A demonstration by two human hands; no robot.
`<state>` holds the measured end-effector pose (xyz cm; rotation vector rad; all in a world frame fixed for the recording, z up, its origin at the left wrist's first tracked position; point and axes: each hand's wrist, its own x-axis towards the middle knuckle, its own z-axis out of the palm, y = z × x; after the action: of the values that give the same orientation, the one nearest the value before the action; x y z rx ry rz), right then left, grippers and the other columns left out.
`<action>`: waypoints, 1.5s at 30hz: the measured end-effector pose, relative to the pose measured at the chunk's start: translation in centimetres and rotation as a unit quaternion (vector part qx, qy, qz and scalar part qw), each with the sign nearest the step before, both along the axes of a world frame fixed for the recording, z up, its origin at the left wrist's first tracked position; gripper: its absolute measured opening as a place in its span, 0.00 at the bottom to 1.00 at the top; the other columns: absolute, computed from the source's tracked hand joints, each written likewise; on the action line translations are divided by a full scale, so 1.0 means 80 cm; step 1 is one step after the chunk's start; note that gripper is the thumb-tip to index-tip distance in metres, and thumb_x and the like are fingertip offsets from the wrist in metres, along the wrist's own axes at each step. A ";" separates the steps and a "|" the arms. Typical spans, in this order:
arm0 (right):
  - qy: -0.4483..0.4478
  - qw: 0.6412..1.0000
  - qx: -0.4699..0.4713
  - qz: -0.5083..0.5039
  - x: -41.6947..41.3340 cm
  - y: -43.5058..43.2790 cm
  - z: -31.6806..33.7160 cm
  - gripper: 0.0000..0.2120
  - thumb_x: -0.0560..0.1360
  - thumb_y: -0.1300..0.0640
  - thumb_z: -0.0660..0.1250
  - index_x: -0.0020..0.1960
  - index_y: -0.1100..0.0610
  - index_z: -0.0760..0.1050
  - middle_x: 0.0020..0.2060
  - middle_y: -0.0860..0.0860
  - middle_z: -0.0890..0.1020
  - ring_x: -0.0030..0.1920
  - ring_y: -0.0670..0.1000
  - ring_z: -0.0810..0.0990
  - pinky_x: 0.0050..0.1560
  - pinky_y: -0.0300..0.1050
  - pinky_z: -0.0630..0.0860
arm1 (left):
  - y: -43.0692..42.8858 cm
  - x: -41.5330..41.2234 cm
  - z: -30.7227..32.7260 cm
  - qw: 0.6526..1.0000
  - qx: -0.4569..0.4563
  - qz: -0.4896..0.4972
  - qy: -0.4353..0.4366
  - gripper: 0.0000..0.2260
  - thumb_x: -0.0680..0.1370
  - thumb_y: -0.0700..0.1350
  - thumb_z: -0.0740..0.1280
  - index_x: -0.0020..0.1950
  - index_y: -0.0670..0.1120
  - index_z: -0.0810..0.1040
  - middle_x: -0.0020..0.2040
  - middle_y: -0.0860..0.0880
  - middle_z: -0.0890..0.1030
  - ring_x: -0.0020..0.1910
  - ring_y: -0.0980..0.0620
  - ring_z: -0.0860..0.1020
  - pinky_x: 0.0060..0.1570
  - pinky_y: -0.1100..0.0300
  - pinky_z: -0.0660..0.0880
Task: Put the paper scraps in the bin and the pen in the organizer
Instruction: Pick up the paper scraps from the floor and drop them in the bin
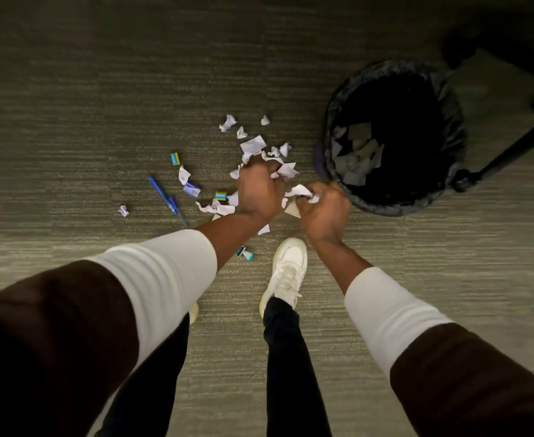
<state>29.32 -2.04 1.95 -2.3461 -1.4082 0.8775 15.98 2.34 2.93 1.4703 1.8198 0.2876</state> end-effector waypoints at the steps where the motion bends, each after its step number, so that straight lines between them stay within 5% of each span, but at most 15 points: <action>1: -0.006 1.000 0.008 -0.013 0.010 0.004 0.010 0.09 0.68 0.59 0.77 0.48 0.54 0.87 0.44 0.57 0.83 0.42 0.57 0.82 0.44 0.42 0.70 | 0.006 0.014 0.008 1.000 -0.002 -0.004 -0.003 0.04 0.74 0.43 0.70 0.44 0.45 0.85 0.43 0.43 0.87 0.46 0.40 0.84 0.40 0.59 0.67; 4: -0.016 0.997 0.050 -0.063 0.046 0.017 0.031 0.08 0.69 0.59 0.75 0.48 0.56 0.87 0.42 0.58 0.84 0.39 0.56 0.82 0.41 0.41 0.72 | 0.022 0.053 0.028 0.999 -0.011 -0.020 -0.024 0.06 0.74 0.45 0.70 0.39 0.46 0.81 0.40 0.44 0.86 0.43 0.42 0.83 0.38 0.60 0.65; 9: -0.034 0.982 0.042 -0.183 0.105 0.043 0.039 0.12 0.70 0.52 0.74 0.51 0.57 0.86 0.43 0.57 0.87 0.42 0.56 0.84 0.40 0.42 0.72 | 0.043 0.122 0.028 0.996 -0.034 -0.012 -0.078 0.11 0.74 0.49 0.72 0.54 0.47 0.86 0.50 0.47 0.88 0.51 0.46 0.85 0.47 0.59 0.77; 19: 0.002 0.971 -0.037 -0.235 0.163 0.074 0.027 0.11 0.75 0.47 0.72 0.53 0.53 0.84 0.51 0.53 0.87 0.54 0.55 0.85 0.51 0.44 0.79 | 0.055 0.194 0.023 0.984 -0.095 -0.033 -0.146 0.19 0.79 0.56 0.70 0.65 0.47 0.81 0.64 0.46 0.82 0.62 0.47 0.81 0.57 0.59 0.78; 21: -0.017 0.974 -0.042 -0.222 0.164 0.072 0.029 0.11 0.75 0.47 0.71 0.53 0.52 0.84 0.50 0.52 0.88 0.53 0.55 0.85 0.48 0.42 0.76 | 0.049 0.188 0.024 0.986 -0.085 -0.036 -0.137 0.20 0.78 0.54 0.71 0.67 0.45 0.79 0.62 0.45 0.83 0.61 0.45 0.81 0.57 0.56 0.79; 24: -0.041 0.983 -0.030 -0.175 0.159 0.062 0.035 0.12 0.73 0.55 0.67 0.52 0.51 0.85 0.48 0.52 0.88 0.52 0.56 0.85 0.47 0.42 0.77 | 0.034 0.163 0.026 0.992 -0.078 -0.032 -0.089 0.11 0.77 0.53 0.71 0.55 0.47 0.80 0.54 0.46 0.85 0.54 0.46 0.82 0.51 0.57 0.78; 29: 0.055 0.996 0.017 -0.064 0.117 0.032 0.022 0.10 0.71 0.50 0.64 0.50 0.46 0.82 0.40 0.46 0.87 0.40 0.53 0.87 0.44 0.58 0.85 | -0.002 0.098 0.006 0.985 -0.165 -0.038 -0.030 0.11 0.79 0.51 0.69 0.39 0.48 0.79 0.37 0.49 0.82 0.37 0.50 0.80 0.34 0.58 0.75; 34: 0.072 0.991 -0.056 0.096 0.026 0.002 0.006 0.06 0.74 0.59 0.71 0.50 0.51 0.82 0.41 0.48 0.87 0.40 0.51 0.86 0.44 0.52 0.84 | -0.052 0.027 -0.032 0.945 -0.294 -0.143 0.034 0.14 0.77 0.55 0.68 0.47 0.44 0.80 0.51 0.40 0.84 0.52 0.41 0.82 0.46 0.54 0.76; 37: 0.055 0.979 -0.146 0.132 -0.013 -0.016 -0.024 0.14 0.73 0.56 0.74 0.59 0.51 0.79 0.47 0.52 0.87 0.49 0.57 0.85 0.52 0.47 0.81 | -0.081 -0.017 -0.061 0.928 -0.306 -0.196 0.079 0.19 0.72 0.57 0.60 0.52 0.46 0.80 0.55 0.43 0.84 0.56 0.42 0.82 0.45 0.55 0.74; 41: 0.042 0.960 -0.222 0.166 -0.045 -0.042 -0.072 0.31 0.72 0.50 0.78 0.71 0.52 0.72 0.57 0.59 0.83 0.59 0.62 0.81 0.57 0.50 0.77 | -0.096 -0.076 -0.099 0.929 -0.295 -0.194 0.109 0.13 0.79 0.50 0.66 0.57 0.42 0.80 0.55 0.43 0.82 0.57 0.44 0.80 0.49 0.53 0.74; 45: -0.002 0.950 -0.262 0.169 -0.068 -0.053 -0.135 0.45 0.68 0.43 0.81 0.77 0.52 0.62 0.66 0.64 0.73 0.64 0.66 0.77 0.59 0.55 0.78 | -0.098 -0.131 -0.160 0.940 -0.248 -0.190 0.141 0.18 0.78 0.53 0.66 0.62 0.43 0.78 0.61 0.40 0.81 0.62 0.38 0.79 0.58 0.48 0.78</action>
<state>23.89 -6.26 -8.81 -2.4921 -1.7909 1.5023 5.52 -5.50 -9.84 1.4980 1.6076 -0.5620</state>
